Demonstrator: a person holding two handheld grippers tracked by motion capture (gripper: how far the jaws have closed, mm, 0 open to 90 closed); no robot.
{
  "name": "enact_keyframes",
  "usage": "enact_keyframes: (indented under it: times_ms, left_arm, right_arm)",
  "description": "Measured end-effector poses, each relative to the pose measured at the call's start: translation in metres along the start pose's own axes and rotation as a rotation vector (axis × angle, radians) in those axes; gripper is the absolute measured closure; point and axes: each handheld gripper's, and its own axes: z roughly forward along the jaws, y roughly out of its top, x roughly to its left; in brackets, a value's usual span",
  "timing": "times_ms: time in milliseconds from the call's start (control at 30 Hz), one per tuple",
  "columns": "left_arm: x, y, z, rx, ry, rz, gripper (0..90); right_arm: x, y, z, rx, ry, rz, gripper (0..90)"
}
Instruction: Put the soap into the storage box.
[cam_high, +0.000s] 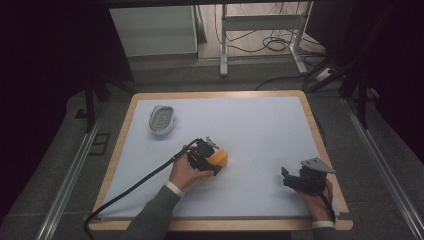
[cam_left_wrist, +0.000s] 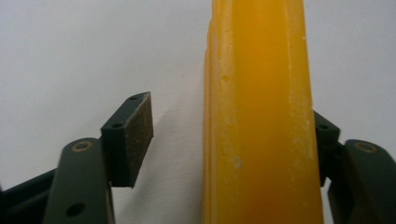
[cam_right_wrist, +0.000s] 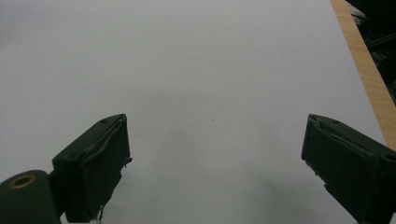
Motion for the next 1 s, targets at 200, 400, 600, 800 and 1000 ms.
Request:
enact_keyframes:
  times_ms: [200, 400, 600, 800, 1000]
  left_arm:
    - [-0.002, -0.001, 0.002, -0.006, -0.018, 0.006, 44.4]
    - [-0.004, -0.001, 0.004, 0.003, -0.063, 0.007, 58.7]
    - [-0.003, -0.002, 0.003, 0.0, -0.061, 0.014, 60.6]
    - [0.0, -0.001, -0.001, -0.005, -0.075, 0.012, 60.7]
    - [0.005, 0.001, -0.018, -0.042, -0.098, 0.009, 60.7]
  right_arm:
    - [0.0, 0.0, 0.0, 0.003, -0.004, 0.004, 7.9]
    - [0.0, 0.0, 0.0, 0.005, -0.007, 0.004, 7.9]
    - [0.0, 0.0, 0.0, 0.005, -0.008, 0.006, 7.9]
    - [0.0, 0.0, 0.0, 0.003, -0.013, -0.001, 8.0]
    - [0.0, 0.0, 0.0, 0.002, -0.012, 0.006, 8.0]
